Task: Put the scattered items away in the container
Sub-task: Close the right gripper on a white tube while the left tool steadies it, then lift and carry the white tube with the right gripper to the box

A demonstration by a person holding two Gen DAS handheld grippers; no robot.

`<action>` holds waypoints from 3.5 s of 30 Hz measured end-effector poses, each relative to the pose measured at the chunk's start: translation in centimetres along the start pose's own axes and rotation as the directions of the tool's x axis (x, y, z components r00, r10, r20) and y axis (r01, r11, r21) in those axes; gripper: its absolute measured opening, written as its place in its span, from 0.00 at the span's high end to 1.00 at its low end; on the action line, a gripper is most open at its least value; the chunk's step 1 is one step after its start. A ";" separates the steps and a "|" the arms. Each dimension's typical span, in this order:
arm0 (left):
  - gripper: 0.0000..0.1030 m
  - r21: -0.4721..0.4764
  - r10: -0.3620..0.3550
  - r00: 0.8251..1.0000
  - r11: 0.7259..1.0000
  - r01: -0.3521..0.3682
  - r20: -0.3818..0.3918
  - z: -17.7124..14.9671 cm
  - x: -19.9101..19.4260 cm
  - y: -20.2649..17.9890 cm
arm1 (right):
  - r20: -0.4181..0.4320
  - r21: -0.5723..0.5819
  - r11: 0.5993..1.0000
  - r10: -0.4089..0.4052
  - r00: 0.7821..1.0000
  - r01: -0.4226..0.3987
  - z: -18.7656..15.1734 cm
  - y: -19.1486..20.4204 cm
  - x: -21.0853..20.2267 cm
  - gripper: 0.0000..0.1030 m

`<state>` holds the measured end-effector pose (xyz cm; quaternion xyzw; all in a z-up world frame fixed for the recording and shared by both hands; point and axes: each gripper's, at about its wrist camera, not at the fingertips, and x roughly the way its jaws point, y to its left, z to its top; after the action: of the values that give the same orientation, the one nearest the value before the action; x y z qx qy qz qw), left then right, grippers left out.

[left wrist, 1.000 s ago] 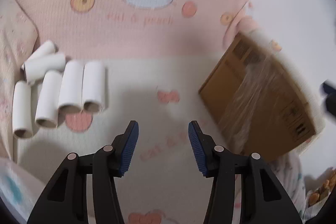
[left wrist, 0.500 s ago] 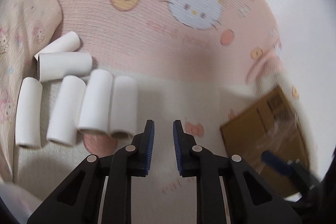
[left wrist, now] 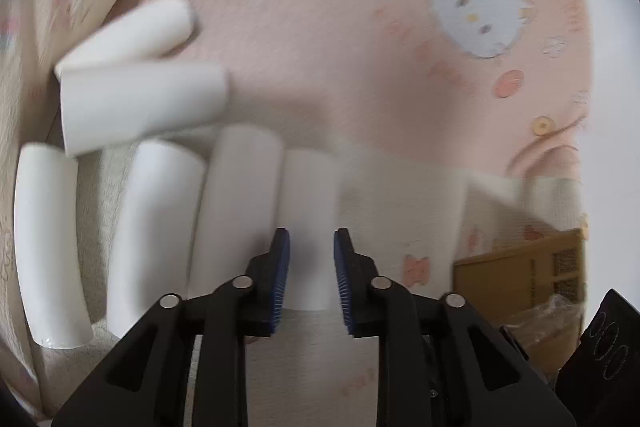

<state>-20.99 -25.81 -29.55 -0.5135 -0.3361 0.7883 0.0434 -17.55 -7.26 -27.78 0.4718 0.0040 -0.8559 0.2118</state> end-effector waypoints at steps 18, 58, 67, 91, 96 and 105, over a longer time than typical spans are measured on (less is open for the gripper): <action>0.69 -0.045 -0.055 0.998 0.998 0.054 -0.005 -1.1 0.9 1.0 | -0.176 0.020 0.993 0.116 0.978 -0.114 0.2 0.4 5.7 0.63; 0.64 -0.049 -0.226 0.939 0.974 0.221 -0.258 -8.6 4.7 -2.0 | -0.319 0.286 0.955 0.165 0.933 -0.071 -6.3 -6.7 1.3 0.61; 0.64 0.005 -0.209 0.954 0.977 0.215 -0.214 -9.4 3.0 -2.8 | -0.299 0.266 0.962 0.139 0.944 -0.058 -6.4 -5.5 -0.1 0.62; 0.63 0.293 -0.289 0.955 0.909 0.296 -0.069 -11.6 -11.6 -21.1 | 0.069 0.101 0.995 0.020 0.997 -0.027 -2.5 -6.8 -21.5 0.62; 0.63 0.340 -0.289 0.955 0.893 0.293 -0.064 -11.7 -12.8 -25.4 | 0.106 0.098 0.995 0.016 0.994 -0.026 -0.7 -8.2 -24.3 0.62; 0.63 0.390 -0.253 0.959 0.876 0.283 -0.127 -11.8 -11.5 -32.7 | 0.139 0.180 0.981 0.046 0.989 -0.071 0.9 -14.1 -28.3 0.62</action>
<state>-14.83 0.38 -4.70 -0.4700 -0.2320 0.8078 0.2696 -10.27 15.50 -7.12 0.4306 -0.1034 -0.8758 0.1922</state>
